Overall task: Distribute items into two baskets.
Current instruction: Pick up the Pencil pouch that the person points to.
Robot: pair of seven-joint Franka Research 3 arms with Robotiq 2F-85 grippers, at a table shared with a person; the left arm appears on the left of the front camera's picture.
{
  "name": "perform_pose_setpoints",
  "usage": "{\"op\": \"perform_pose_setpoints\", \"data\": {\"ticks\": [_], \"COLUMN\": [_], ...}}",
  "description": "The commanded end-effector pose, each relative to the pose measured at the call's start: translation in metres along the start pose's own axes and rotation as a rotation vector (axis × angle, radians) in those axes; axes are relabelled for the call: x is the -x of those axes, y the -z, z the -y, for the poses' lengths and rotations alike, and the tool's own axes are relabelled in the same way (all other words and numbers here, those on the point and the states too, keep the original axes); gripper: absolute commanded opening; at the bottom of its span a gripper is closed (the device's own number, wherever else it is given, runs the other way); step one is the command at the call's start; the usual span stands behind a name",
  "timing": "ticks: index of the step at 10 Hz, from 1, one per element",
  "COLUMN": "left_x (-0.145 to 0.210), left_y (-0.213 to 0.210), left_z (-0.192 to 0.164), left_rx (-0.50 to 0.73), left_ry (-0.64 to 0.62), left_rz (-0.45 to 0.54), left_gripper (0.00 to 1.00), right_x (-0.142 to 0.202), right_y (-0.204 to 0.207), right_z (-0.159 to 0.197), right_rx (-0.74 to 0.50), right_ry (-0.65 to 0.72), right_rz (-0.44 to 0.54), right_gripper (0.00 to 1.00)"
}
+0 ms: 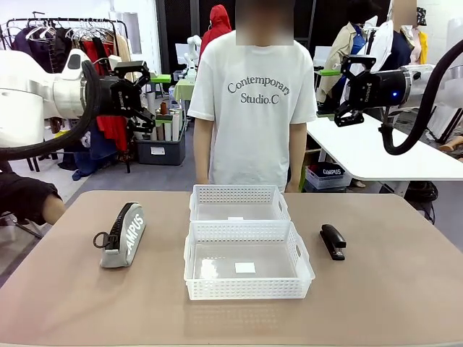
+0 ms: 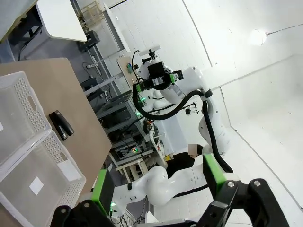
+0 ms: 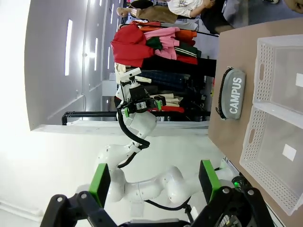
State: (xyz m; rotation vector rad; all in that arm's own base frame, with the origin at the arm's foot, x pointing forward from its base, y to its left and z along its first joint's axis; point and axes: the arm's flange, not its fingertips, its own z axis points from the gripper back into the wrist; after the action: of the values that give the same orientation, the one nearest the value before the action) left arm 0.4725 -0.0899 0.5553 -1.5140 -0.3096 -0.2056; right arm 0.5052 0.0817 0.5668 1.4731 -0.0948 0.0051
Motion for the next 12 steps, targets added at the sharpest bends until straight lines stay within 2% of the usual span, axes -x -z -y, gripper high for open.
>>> {"op": "perform_pose_setpoints", "data": {"ticks": [1,12], "left_x": [0.0,0.0], "left_y": [-0.0002,-0.0002], "left_z": [0.0008,0.0008], "left_rx": [0.002,0.002], "left_ry": [0.001,0.001], "left_rz": [0.0,0.0], "left_gripper": [1.0,1.0], "right_x": [-0.0001,-0.0001], "right_y": [0.0008,0.0008], "right_z": [-0.0012,-0.0012], "right_rx": [-0.002,-0.002], "right_ry": [0.0,0.0], "right_rz": [-0.001,-0.001], "right_gripper": [1.0,1.0]}}
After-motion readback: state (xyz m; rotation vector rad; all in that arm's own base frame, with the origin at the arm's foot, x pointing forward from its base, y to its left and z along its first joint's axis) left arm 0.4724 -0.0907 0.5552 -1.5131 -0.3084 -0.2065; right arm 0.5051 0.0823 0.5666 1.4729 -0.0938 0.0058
